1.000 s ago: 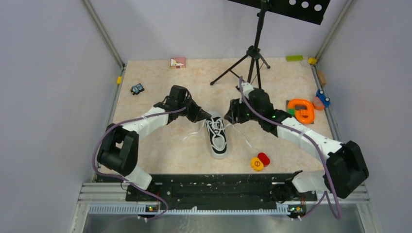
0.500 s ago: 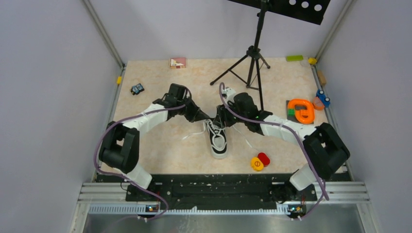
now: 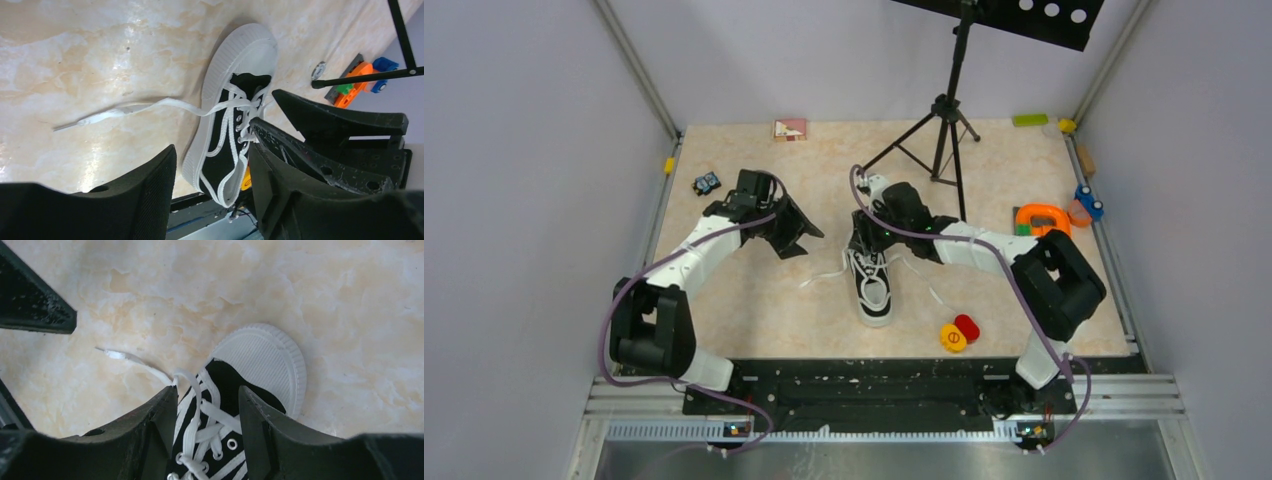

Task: Tie the shoes
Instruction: Wrap the shoelace around the shoelace.

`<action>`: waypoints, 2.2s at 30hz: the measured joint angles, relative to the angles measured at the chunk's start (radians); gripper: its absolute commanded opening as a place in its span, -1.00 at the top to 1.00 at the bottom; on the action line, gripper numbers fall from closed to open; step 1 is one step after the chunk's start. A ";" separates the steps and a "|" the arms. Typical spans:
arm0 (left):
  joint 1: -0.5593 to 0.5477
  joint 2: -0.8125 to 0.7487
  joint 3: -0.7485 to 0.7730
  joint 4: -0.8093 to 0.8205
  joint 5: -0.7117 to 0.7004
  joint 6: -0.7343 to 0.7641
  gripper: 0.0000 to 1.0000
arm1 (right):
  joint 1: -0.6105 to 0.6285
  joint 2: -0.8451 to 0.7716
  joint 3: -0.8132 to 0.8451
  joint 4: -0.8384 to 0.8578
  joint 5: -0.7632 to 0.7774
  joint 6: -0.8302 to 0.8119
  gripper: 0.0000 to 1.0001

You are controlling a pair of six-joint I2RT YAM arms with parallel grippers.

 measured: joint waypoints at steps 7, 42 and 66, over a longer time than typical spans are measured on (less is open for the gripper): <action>0.005 -0.001 0.000 -0.038 -0.002 0.056 -0.17 | 0.013 0.051 0.048 -0.030 0.017 -0.025 0.08; -0.120 -0.124 -0.156 0.108 -0.063 0.211 -0.25 | 0.027 -0.150 -0.102 0.019 0.048 0.013 1.00; -0.351 -0.165 -0.341 0.584 -0.200 0.453 0.07 | 0.029 -0.236 -0.188 0.100 0.063 0.167 1.00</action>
